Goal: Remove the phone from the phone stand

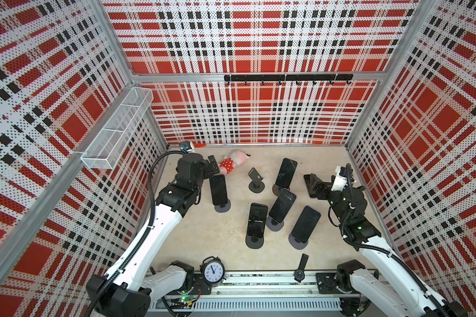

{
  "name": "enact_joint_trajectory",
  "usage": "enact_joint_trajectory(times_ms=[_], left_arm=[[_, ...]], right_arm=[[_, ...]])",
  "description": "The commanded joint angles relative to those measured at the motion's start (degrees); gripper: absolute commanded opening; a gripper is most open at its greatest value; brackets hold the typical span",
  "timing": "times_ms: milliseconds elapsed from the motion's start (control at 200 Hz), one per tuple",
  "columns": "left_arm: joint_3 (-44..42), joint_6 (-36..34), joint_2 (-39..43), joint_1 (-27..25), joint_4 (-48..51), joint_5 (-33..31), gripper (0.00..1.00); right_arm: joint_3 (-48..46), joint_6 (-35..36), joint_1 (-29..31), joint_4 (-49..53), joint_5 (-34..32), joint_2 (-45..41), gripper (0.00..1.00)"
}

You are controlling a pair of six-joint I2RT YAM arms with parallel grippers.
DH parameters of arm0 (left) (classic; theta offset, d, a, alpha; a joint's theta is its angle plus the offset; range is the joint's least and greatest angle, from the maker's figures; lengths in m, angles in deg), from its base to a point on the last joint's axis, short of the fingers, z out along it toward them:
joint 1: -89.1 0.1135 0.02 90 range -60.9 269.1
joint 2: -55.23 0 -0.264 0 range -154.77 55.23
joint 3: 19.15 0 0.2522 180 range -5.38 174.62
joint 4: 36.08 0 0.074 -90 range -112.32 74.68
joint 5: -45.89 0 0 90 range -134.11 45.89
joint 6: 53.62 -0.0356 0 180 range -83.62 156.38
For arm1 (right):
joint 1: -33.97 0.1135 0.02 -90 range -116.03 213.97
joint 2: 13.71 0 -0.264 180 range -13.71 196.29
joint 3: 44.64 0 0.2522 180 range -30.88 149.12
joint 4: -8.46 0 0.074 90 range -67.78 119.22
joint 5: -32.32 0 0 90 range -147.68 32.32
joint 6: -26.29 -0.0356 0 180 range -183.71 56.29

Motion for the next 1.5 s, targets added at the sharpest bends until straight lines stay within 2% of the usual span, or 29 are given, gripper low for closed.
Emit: enact_joint_trajectory(times_ms=[0,366,461,551,666,731,802,972,1177,1343,1493], left_arm=[[2.37,-1.58,-2.41,-1.32,3.93,-3.83,0.98],[8.66,-4.29,-15.97,-3.72,9.11,-4.75,0.98],[9.19,-4.72,-18.13,-3.68,9.15,-3.84,0.98],[8.77,-5.09,-19.14,-3.53,8.31,-2.97,0.98],[7.51,-5.43,-19.09,-3.02,6.74,-1.10,0.98],[6.72,-5.49,-18.97,-2.66,5.60,0.13,0.98],[6.30,-5.56,-19.24,-2.47,4.97,0.82,0.98],[6.48,-5.70,-21.51,-1.96,4.63,1.44,0.98],[4.54,-2.58,-20.94,1.53,2.65,5.34,0.98],[4.53,-2.56,-20.57,1.69,2.10,7.68,0.98],[4.66,-2.58,-22.68,0.18,2.73,6.08,0.98]], right_arm=[[0.70,-0.32,0.30,0.72,-1.09,-0.42,1.00],[2.05,-0.27,0.31,2.52,-1.82,1.85,1.00],[2.00,-3.29,0.16,2.20,-1.91,3.27,1.00],[2.33,-6.33,-2.57,1.42,5.10,6.83,1.00],[2.18,-10.36,-12.02,-0.19,23.61,11.55,1.00],[-0.37,-14.28,-15.46,-5.67,30.36,11.74,1.00],[-1.09,-15.52,-17.65,-7.73,32.97,11.64,1.00],[2.10,-13.12,-21.67,-5.55,36.31,14.64,1.00],[4.34,-14.88,-25.79,-10.87,44.73,27.21,1.00],[4.55,-14.66,-25.82,-15.44,42.73,31.62,1.00],[6.35,-13.36,-25.87,-14.89,39.32,34.55,1.00]])
